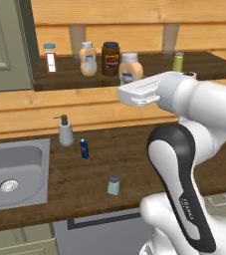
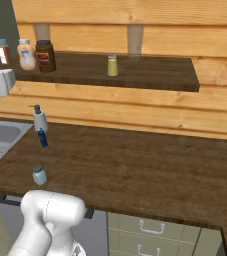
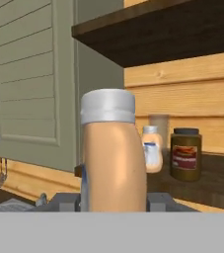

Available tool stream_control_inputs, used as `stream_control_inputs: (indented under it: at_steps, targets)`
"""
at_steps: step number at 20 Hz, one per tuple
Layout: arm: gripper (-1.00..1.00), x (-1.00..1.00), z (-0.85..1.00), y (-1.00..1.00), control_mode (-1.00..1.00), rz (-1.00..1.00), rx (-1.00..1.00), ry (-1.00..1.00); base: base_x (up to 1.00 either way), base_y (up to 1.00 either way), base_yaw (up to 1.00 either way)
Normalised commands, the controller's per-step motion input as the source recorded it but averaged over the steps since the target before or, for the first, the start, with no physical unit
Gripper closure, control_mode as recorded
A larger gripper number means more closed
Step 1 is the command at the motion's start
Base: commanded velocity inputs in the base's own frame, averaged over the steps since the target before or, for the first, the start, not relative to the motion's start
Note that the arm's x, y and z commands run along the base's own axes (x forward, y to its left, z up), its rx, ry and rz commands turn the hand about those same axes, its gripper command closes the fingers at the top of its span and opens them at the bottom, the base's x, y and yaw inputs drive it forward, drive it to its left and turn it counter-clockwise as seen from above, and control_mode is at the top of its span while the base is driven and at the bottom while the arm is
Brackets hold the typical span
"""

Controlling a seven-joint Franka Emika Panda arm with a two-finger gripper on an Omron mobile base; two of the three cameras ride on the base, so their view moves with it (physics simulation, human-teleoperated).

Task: Put the shaker and condiment bottle from the counter next to their counterparts in the cabinet.

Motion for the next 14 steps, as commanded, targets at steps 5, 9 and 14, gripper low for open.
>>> stream_control_inputs:
  at_steps: [5,9,14]
  targets:
    - [1.0,0.19,0.21,0.0,-1.0,-0.02,-0.05,0.14,0.0,0.0,0.0]
    - [1.0,0.16,0.0,-0.03,-1.0,-0.05,0.1,-0.01,0.0,0.0,0.0]
    - [1.0,0.17,0.0,0.0,-1.0,-0.04,0.08,-0.01,0.0,0.0,0.0]
